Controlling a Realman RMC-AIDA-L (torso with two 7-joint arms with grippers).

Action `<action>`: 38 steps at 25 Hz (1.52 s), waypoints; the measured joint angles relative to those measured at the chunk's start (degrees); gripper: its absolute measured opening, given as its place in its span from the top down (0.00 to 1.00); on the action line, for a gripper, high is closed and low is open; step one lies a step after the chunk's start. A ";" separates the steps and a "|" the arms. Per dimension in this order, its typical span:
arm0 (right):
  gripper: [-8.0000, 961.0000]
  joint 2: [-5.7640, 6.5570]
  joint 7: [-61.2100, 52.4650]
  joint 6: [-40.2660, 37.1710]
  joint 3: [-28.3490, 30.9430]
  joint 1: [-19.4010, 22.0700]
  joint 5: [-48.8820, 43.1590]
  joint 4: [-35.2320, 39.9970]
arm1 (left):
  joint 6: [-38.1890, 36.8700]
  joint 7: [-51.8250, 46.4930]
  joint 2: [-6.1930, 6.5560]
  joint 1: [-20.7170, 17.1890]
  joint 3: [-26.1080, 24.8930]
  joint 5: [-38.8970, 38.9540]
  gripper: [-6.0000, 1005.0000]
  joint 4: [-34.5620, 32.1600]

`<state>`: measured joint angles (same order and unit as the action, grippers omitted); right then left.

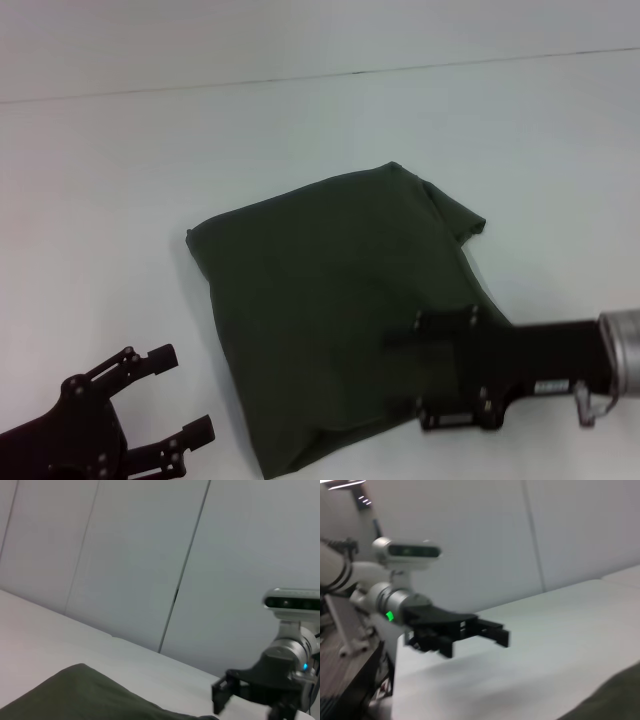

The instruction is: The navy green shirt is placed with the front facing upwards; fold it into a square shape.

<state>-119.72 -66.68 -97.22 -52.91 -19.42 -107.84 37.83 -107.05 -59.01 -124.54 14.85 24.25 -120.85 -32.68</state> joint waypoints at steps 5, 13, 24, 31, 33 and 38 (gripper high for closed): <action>0.25 -0.35 7.28 -0.41 -1.96 0.97 0.92 -1.03 | 0.04 0.20 0.00 -0.32 -0.71 0.18 0.07 0.87; 0.26 -0.07 11.88 -1.49 -2.42 1.21 0.81 -1.45 | 0.22 2.24 -0.09 -0.92 -1.37 -0.83 0.07 1.06; 0.26 -0.07 14.45 -4.01 -3.43 1.09 0.65 -4.56 | -0.91 7.72 -0.09 -2.45 -1.36 -2.37 0.07 3.62; 0.26 -0.17 15.82 -4.34 -3.16 0.62 1.06 -6.65 | -1.07 7.53 -0.09 -2.42 -1.03 -2.40 0.07 3.63; 0.26 -0.16 15.86 -4.36 -3.23 0.60 1.09 -6.70 | -1.09 7.51 -0.09 -2.50 -0.99 -2.43 0.07 3.62; 0.26 -0.16 15.93 -4.44 -2.95 0.63 1.13 -7.31 | -1.19 7.51 -0.09 -2.64 -1.34 -3.04 0.07 3.56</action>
<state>-119.88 -50.74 -101.66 -55.86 -18.79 -106.72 30.52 -108.24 -51.50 -124.63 12.20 22.91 -123.89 -29.12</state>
